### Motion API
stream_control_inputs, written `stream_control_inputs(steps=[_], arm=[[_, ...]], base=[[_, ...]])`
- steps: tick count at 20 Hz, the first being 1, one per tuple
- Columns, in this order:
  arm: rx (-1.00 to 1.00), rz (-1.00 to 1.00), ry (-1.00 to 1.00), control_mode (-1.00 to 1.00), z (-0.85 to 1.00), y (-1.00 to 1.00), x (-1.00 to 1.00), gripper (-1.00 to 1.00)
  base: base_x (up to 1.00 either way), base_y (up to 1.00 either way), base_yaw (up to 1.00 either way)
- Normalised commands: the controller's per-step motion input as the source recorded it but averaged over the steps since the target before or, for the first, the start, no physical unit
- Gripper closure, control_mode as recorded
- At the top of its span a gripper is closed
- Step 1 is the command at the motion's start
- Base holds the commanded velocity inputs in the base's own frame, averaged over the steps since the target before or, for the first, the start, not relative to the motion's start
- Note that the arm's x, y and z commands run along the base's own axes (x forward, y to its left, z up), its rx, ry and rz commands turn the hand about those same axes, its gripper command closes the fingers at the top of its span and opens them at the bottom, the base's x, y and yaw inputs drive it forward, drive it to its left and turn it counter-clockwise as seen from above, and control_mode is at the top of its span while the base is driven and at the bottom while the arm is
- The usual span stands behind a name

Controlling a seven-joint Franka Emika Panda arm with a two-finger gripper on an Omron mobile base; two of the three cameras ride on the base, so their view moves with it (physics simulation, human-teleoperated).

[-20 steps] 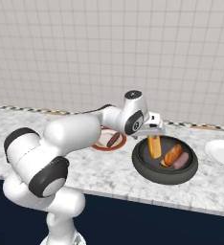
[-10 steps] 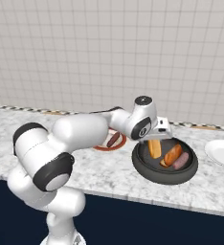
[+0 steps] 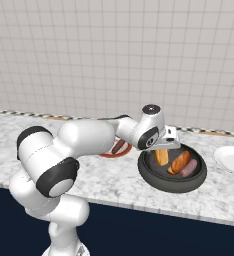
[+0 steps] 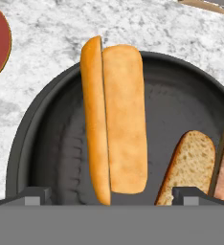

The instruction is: Place one bun and one sausage from the bowl on each plate.

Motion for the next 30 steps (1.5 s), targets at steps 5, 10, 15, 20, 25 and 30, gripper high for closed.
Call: stream_control_inputs(steps=[5,10,15,20,25,30], arm=[[0.0,0.0,0.0,-1.0,-0.26,0.01,-0.03,-1.0],[0.0,0.0,0.01,-1.0,-0.23,0.03,-0.03,-1.0],[0.0,0.0,0.01,-1.0,-0.1,0.0,0.0,-1.0],[0.0,0.0,0.0,-1.0,-0.1,0.0,0.0,-1.0],[0.0,0.0,0.0,-1.0,-0.21,0.0,0.0,-1.0],[0.0,0.0,0.0,-1.0,-0.2,0.0,0.0,-1.0]], base=[[0.0,0.0,0.0],[0.0,0.0,0.0],[0.0,0.0,0.0],[0.0,0.0,0.0],[0.0,0.0,0.0],[0.0,0.0,0.0]])
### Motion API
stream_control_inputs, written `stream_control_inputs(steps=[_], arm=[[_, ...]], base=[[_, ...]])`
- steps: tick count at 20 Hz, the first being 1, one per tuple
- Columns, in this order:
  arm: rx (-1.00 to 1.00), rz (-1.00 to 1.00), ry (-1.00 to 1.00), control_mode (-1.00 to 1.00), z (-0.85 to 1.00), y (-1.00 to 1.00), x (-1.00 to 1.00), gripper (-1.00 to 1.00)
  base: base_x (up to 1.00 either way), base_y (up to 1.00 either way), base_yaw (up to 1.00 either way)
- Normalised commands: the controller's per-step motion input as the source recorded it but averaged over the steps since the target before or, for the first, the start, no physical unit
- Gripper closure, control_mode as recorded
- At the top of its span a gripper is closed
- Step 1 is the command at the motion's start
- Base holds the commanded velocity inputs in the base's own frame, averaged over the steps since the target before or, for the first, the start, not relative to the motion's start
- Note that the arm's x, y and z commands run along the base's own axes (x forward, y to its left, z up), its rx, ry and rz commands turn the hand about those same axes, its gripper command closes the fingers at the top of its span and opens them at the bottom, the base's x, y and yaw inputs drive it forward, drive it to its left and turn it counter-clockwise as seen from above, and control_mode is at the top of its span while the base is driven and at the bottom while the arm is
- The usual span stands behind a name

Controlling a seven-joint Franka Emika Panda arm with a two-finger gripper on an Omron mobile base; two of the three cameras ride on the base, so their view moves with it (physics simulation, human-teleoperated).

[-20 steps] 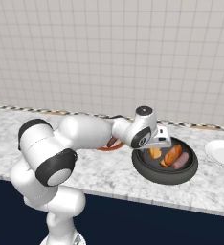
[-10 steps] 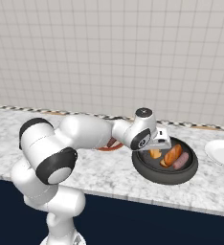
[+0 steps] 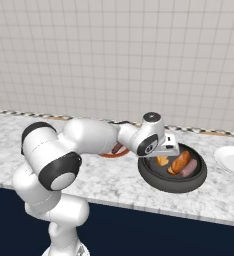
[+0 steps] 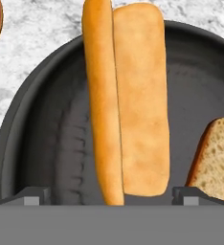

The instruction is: Place one bun and one sausage from the bowl on each plate.

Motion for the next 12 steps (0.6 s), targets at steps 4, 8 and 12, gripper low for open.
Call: stream_control_inputs(steps=[4,8,12], arm=[[0.0,0.0,-0.02,-1.0,-0.07,-0.11,0.0,-1.0],[0.0,0.0,0.0,-1.0,-0.09,-0.08,0.0,-1.0],[0.0,0.0,0.0,-1.0,-0.12,-0.01,0.0,-1.0]], base=[[0.0,0.0,0.0],[0.0,0.0,0.0],[0.0,0.0,0.0]])
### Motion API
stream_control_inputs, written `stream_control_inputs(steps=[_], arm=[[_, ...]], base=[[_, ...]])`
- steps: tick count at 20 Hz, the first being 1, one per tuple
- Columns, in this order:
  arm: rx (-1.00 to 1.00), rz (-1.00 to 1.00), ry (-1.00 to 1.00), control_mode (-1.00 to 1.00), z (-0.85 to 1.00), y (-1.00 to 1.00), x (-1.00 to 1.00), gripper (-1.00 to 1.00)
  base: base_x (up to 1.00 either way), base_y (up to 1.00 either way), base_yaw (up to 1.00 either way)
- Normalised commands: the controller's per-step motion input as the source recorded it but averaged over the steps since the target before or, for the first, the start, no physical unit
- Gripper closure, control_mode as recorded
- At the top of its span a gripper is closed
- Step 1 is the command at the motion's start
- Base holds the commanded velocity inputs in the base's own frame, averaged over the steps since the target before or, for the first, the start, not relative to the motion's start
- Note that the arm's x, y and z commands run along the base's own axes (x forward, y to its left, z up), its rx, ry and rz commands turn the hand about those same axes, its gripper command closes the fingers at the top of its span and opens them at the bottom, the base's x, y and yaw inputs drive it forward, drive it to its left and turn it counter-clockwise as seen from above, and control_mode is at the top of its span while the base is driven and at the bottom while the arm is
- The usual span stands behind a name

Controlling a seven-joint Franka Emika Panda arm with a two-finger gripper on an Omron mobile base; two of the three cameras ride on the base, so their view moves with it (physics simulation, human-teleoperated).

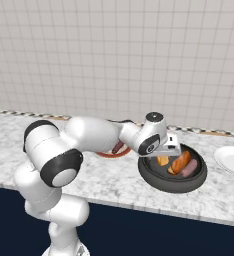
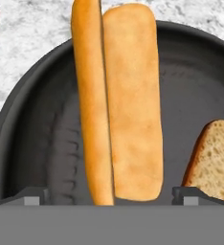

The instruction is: Place one bun and one sausage from the bowl on each plate.

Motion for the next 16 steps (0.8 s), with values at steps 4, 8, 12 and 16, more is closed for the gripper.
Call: stream_control_inputs(steps=[4,8,12,16], arm=[[0.0,0.0,0.0,-1.0,-0.15,-0.16,0.08,-1.0],[0.0,0.0,0.0,-1.0,-0.15,-0.18,0.01,-1.0],[0.0,0.0,0.0,-1.0,-0.28,0.0,0.0,-1.0],[0.0,0.0,0.0,-1.0,-0.14,0.0,0.01,-1.0]], base=[[0.0,0.0,0.0],[0.0,0.0,0.0],[0.0,0.0,0.0],[0.0,0.0,0.0]])
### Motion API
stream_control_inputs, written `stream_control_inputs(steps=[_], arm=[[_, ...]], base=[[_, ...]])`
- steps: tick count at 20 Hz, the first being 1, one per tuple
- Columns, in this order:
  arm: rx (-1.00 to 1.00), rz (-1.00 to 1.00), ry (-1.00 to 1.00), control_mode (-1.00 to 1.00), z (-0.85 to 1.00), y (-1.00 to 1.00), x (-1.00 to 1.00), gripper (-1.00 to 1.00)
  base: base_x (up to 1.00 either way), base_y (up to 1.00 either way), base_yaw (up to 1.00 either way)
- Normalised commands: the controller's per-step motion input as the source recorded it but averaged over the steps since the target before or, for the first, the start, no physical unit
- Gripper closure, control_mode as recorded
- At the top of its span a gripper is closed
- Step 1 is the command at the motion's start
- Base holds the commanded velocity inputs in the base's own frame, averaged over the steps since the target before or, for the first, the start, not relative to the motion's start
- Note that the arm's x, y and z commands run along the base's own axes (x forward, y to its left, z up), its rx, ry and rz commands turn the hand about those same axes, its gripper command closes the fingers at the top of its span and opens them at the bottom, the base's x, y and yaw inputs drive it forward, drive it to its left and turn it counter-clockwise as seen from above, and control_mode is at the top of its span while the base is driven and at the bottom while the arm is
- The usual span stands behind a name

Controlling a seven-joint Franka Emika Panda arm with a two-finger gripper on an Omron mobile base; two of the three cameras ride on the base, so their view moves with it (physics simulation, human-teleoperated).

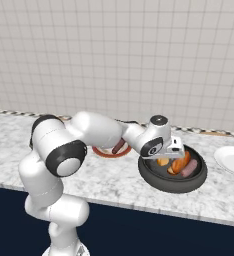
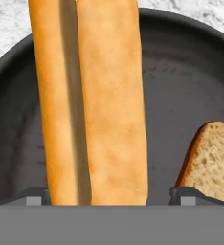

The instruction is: Place one bun and one sausage from the bowl on each plate.

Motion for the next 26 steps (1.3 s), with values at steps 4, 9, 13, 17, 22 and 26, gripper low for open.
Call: stream_control_inputs(steps=[4,9,13,17,22,26], arm=[[0.0,0.0,0.0,-1.0,-0.11,0.0,0.01,-1.0],[0.0,0.0,0.0,-1.0,0.0,0.01,0.0,-1.0],[0.0,0.0,0.0,-1.0,0.0,0.0,0.0,1.0],[0.0,0.0,0.0,-1.0,0.0,0.0,0.0,1.0],[0.0,0.0,0.0,-1.0,0.0,0.0,0.0,1.0],[0.0,-0.01,-0.04,-1.0,0.27,0.02,-0.29,1.0]], base=[[0.0,0.0,0.0],[0.0,0.0,0.0],[0.0,0.0,0.0],[0.0,0.0,0.0],[0.0,0.0,0.0],[0.0,0.0,0.0]])
